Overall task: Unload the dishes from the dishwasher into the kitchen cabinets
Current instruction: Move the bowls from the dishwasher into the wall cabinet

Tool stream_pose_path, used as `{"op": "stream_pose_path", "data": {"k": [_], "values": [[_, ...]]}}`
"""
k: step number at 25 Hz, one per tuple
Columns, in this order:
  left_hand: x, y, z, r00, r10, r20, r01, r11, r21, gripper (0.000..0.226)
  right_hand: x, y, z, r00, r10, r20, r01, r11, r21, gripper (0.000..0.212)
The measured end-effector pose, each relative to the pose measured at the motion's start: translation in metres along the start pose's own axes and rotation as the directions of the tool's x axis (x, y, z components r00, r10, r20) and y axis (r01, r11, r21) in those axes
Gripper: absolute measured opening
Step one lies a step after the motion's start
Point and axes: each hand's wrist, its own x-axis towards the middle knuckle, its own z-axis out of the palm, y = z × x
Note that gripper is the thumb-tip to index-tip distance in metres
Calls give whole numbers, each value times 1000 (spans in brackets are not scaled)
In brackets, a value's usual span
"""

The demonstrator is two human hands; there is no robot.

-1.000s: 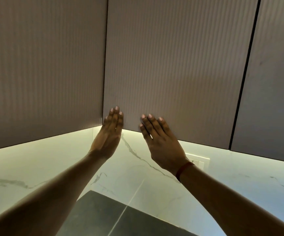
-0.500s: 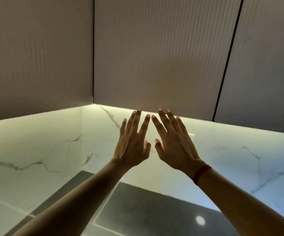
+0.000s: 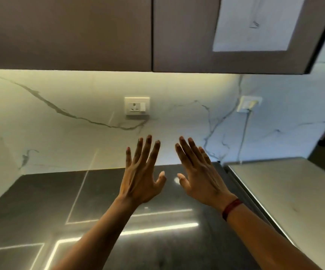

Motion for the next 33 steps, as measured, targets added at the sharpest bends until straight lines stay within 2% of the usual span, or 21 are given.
{"op": "stream_pose_path", "data": {"k": [8, 14, 19, 21, 29, 33], "values": [[-97, 132, 47, 979, -11, 204, 27, 997, -77, 93, -195, 33, -21, 950, 263, 165, -268, 963, 6, 97], [-199, 268, 64, 934, 9, 356, 43, 989, -138, 94, -360, 39, -47, 905, 338, 259, -365, 929, 62, 92], [-274, 348, 54, 906, -34, 422, 89, 990, -112, 91, -482, 25, -64, 856, 389, 341, -454, 880, 137, 83], [-306, 376, 48, 894, -41, 445, 109, 986, -129, 92, -528, 16, -74, 839, 405, 365, -485, 859, 162, 87], [-404, 469, 18, 793, -24, 609, 162, 972, -173, 100, -646, -24, -122, 765, 494, 414, -602, 776, 186, 90], [-445, 501, -1, 794, -50, 605, 202, 962, -186, 100, -693, -42, -152, 746, 483, 459, -592, 797, 124, 83]]}}
